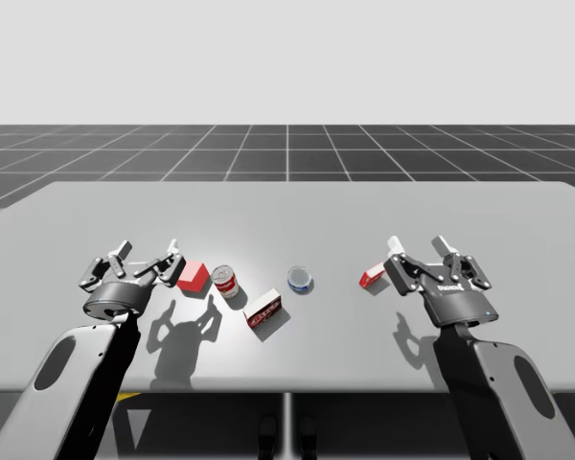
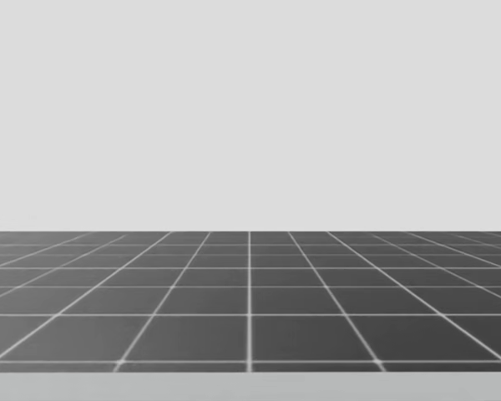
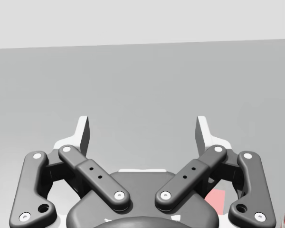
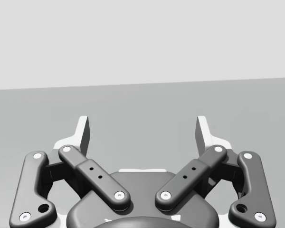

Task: Find the red cube and pick it up.

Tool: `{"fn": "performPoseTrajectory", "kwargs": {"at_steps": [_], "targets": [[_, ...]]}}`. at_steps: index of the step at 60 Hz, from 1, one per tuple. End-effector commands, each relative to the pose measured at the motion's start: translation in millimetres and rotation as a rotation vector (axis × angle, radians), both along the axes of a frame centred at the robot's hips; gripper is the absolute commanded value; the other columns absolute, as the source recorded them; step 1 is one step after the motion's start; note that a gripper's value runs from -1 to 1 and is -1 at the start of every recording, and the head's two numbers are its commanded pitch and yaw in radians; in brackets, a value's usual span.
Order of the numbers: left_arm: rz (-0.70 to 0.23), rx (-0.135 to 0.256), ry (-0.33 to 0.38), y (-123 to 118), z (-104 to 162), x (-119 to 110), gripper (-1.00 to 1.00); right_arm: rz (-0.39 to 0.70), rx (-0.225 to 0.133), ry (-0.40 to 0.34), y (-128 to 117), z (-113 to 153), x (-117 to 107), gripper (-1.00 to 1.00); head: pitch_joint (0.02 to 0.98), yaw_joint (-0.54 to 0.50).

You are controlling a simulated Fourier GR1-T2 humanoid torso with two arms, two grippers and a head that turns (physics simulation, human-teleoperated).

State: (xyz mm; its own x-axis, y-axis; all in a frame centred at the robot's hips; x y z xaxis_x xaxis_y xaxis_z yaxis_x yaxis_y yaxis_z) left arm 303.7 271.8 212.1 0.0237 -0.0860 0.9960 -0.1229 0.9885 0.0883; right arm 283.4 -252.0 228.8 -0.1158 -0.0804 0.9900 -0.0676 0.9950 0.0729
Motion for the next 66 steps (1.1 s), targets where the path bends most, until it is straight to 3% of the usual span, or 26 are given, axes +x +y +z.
{"fn": "performPoseTrajectory", "kwargs": {"at_steps": [1,11,37,49,66], "targets": [[-0.001,0.0,0.001,0.0,-0.1,-0.1,-1.0,0.001,0.009,0.012,0.5,0.3,-3.1,-1.0,0.063,0.0],[-0.003,-0.005,0.005,-0.1,-0.3,0.1,-1.0,0.019,0.012,0.015,-1.9,1.8,-1.3,-1.0,0.087,0.0],[-0.003,0.007,0.006,0.5,-1.3,1.1,-1.0,0.013,0.011,0.01,-1.2,1.8,-0.9,-1.0,0.42,0.02],[0.0,0.01,0.007,0.9,-1.8,1.7,-1.0,0.019,0.001,0.011,0.1,1.0,-1.5,-1.0,0.582,0.1],[0.002,0.007,0.007,1.9,-1.4,1.9,-1.0,0.032,-0.013,0.019,5.0,-1.6,-1.5,-1.0,0.718,0.26]]}}
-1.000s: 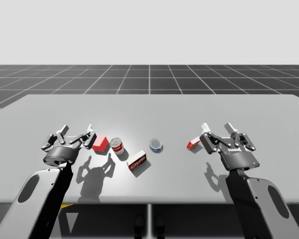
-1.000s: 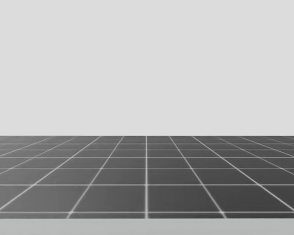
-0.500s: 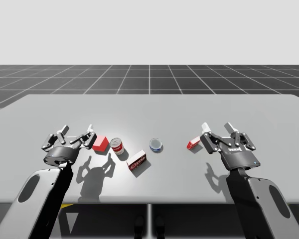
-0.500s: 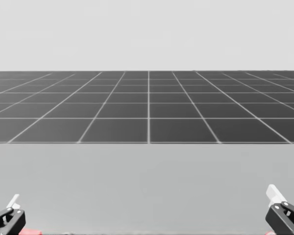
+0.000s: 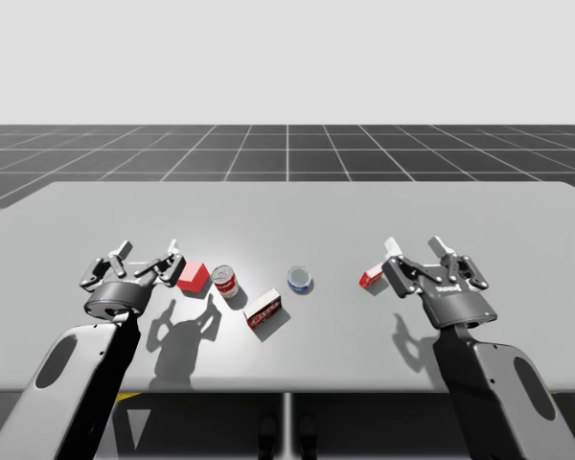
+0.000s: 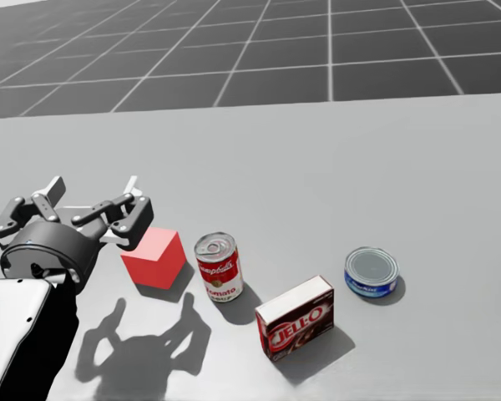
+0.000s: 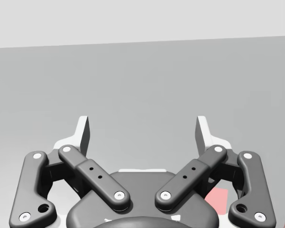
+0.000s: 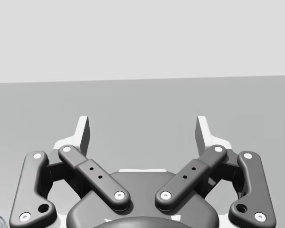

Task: Find the red cube and pick it up.

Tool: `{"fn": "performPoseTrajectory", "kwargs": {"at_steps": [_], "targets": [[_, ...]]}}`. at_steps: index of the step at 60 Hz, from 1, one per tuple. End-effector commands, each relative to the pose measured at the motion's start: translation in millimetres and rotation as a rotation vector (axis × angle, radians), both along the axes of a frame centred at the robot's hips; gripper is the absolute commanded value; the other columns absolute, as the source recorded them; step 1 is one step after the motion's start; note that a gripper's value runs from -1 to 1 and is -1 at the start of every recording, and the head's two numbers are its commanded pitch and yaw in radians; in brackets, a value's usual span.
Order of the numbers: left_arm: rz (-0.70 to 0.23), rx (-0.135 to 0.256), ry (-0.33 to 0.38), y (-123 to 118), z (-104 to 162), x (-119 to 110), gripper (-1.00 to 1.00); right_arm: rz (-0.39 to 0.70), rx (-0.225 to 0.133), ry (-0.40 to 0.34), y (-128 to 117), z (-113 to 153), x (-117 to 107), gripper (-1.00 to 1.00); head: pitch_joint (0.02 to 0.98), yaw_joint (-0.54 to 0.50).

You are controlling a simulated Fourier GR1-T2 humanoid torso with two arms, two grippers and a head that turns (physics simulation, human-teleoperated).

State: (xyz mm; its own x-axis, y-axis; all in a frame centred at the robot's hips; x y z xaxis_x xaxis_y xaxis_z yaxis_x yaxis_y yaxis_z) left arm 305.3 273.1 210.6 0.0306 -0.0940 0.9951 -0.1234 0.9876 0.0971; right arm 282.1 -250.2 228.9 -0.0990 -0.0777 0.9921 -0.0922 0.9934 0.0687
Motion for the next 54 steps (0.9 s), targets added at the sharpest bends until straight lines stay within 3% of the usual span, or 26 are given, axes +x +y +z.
{"fn": "performPoseTrajectory", "kwargs": {"at_steps": [1,11,30,36,46,54], "targets": [[0.0,-0.002,0.0,0.6,0.2,0.4,-1.0,0.007,-0.008,0.005,3.6,-1.9,-0.1,-1.0,0.727,0.27],[-0.003,-0.003,0.0,0.3,0.1,0.4,-1.0,0.015,-0.02,0.011,6.8,-4.0,0.1,-1.0,0.758,0.36],[-0.012,-0.008,0.002,-0.5,0.1,-0.1,-1.0,0.019,-0.021,0.016,7.1,-4.8,-0.5,-1.0,0.76,0.4],[-0.026,-0.03,0.01,-1.0,2.0,-1.1,-1.0,0.019,-0.021,0.017,7.1,-4.9,0.0,-1.0,0.761,0.41],[-0.093,-0.085,0.064,0.6,8.8,-16.7,-1.0,0.014,-0.017,0.017,5.8,-3.8,-0.5,-1.0,0.741,0.42],[-0.145,-0.067,0.1,-1.4,13.2,-33.9,-1.0,0.018,-0.013,0.015,5.3,-3.5,-0.7,-1.0,0.738,0.41]]}}
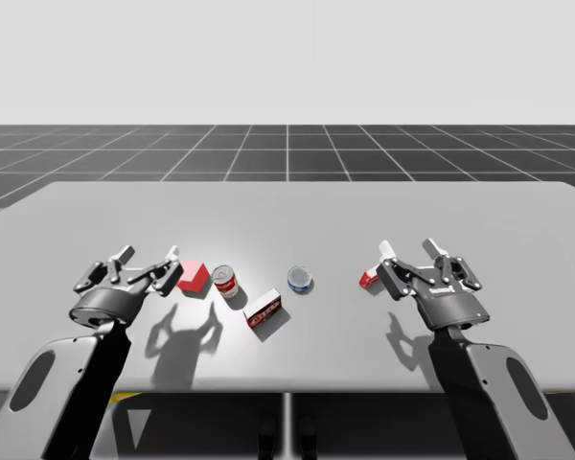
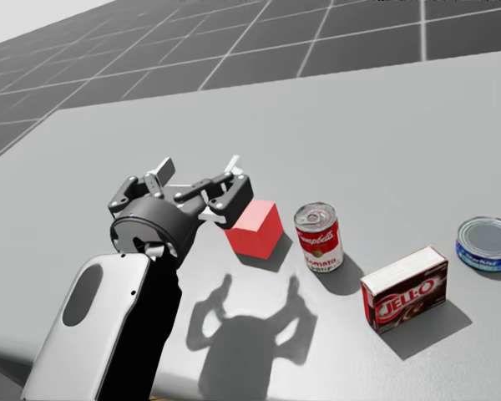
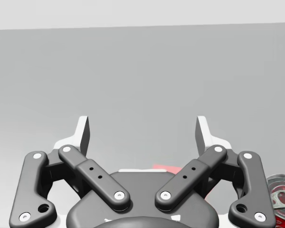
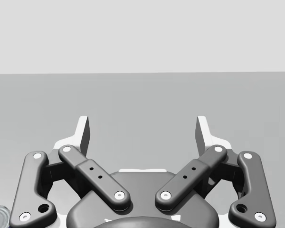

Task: Find the red cube and pick it up.

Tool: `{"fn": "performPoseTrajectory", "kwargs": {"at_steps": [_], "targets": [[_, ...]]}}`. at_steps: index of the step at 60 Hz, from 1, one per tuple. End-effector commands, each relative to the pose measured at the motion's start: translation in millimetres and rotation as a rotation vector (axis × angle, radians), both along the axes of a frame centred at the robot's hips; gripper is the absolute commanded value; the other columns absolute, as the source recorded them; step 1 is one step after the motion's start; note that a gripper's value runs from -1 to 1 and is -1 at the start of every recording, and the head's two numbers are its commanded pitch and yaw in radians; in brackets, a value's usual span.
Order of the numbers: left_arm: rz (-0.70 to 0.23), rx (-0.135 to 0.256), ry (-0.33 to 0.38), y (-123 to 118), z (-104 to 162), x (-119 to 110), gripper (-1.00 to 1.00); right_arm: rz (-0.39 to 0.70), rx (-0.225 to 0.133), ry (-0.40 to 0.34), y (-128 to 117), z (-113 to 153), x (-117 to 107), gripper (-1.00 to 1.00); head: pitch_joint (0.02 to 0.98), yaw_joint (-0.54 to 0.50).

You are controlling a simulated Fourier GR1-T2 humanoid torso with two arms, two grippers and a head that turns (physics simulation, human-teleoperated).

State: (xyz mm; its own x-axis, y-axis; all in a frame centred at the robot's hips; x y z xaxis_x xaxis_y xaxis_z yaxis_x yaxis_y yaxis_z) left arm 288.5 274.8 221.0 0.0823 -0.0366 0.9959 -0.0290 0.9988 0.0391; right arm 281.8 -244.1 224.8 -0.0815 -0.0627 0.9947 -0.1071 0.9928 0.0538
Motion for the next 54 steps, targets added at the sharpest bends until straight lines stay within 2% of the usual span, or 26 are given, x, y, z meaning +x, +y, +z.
{"fn": "performPoseTrajectory", "kwargs": {"at_steps": [1,13,22,27,31,37,48,54], "targets": [[-0.067,0.005,0.048,-3.8,3.7,-22.5,-1.0,0.003,0.007,-0.001,-1.4,0.6,0.1,-1.0,0.737,0.41],[-0.1,0.036,0.076,0.5,0.3,-44.5,-1.0,0.004,0.008,0.001,-1.8,0.5,0.6,-1.0,0.734,0.42],[-0.123,0.021,0.12,4.8,-18.1,-51.9,-1.0,0.008,0.012,0.002,-1.7,0.3,1.0,-1.0,0.736,0.42],[-0.134,0.013,0.133,7.6,-31.3,-50.9,-1.0,0.013,0.019,0.003,-1.9,0.4,1.3,-1.0,0.737,0.42],[-0.129,0.03,0.141,10.2,-41.9,-48.3,-1.0,0.014,0.021,0.001,-2.2,0.5,1.5,-1.0,0.737,0.42],[-0.132,0.019,0.178,13.0,-55.3,-44.0,-1.0,0.014,0.022,0.0,-2.2,0.4,1.5,-1.0,0.736,0.42],[-0.153,0.02,0.207,8.1,-62.0,-37.1,-1.0,0.018,0.023,0.001,-1.8,-0.1,1.6,-1.0,0.738,0.42],[-0.173,0.001,0.226,3.6,-62.5,-28.8,-1.0,0.018,0.024,0.002,-1.9,-0.1,1.6,-1.0,0.737,0.42]]}}
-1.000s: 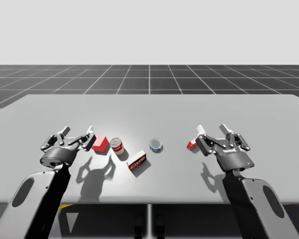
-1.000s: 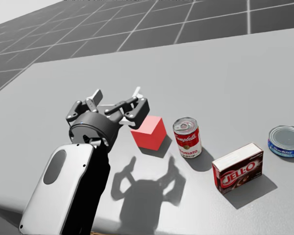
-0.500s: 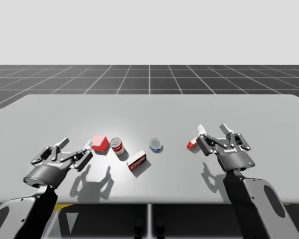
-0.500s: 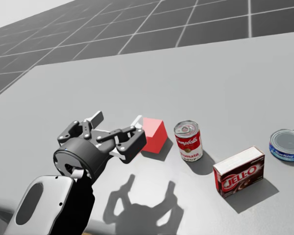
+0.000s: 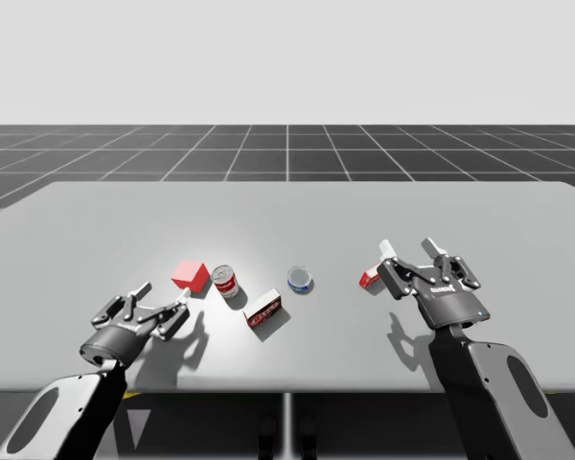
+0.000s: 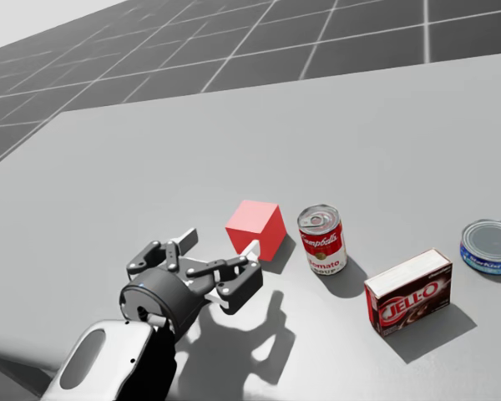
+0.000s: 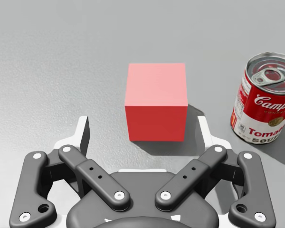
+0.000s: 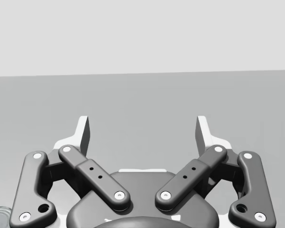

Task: Find the red cube and pick it up.

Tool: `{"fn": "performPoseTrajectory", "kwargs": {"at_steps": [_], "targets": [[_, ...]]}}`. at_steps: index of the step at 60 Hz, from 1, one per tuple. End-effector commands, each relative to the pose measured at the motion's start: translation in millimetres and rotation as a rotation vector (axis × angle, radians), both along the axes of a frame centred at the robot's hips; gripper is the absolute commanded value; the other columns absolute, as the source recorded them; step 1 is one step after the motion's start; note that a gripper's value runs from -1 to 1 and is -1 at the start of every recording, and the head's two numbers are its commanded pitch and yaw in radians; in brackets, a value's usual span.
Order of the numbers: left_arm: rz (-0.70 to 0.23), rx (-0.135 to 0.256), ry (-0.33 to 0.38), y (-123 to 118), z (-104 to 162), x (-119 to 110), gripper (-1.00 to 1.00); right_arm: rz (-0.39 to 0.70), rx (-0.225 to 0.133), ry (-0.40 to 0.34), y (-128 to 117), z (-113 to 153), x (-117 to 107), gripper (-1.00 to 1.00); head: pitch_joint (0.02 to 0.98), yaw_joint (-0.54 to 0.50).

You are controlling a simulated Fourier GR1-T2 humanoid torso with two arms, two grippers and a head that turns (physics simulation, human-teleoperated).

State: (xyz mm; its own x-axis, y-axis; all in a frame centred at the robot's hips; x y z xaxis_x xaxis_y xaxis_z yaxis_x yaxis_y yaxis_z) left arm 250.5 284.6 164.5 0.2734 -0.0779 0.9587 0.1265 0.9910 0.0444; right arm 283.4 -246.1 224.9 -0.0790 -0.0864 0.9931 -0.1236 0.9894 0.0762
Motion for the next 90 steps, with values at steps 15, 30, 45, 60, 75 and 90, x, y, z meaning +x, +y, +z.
{"fn": "performPoseTrajectory", "kwargs": {"at_steps": [15,30,45,60,75,90], "targets": [[-0.026,0.005,0.041,-20.0,-5.8,30.3,-1.0,0.003,0.003,0.0,-0.1,0.3,-0.4,-1.0,0.741,0.42],[0.004,0.007,0.073,-22.7,-13.6,53.5,-1.0,0.005,0.006,0.0,-0.6,0.8,-0.8,-1.0,0.74,0.42],[0.031,0.007,0.099,-21.7,-24.0,66.9,-1.0,0.006,0.01,-0.001,-1.3,1.5,-0.9,-1.0,0.74,0.42],[0.025,0.019,0.113,-22.0,-31.8,62.9,1.0,0.005,0.011,0.0,-1.2,1.9,-1.1,-1.0,0.719,0.42],[0.012,0.03,0.123,-22.9,-36.3,61.7,1.0,0.002,0.011,-0.001,-1.4,2.3,-1.4,-1.0,0.567,0.42],[-0.003,0.04,0.121,-26.7,-37.5,59.6,1.0,-0.001,0.009,-0.001,-2.6,2.5,-1.7,-1.0,0.434,0.42]]}}
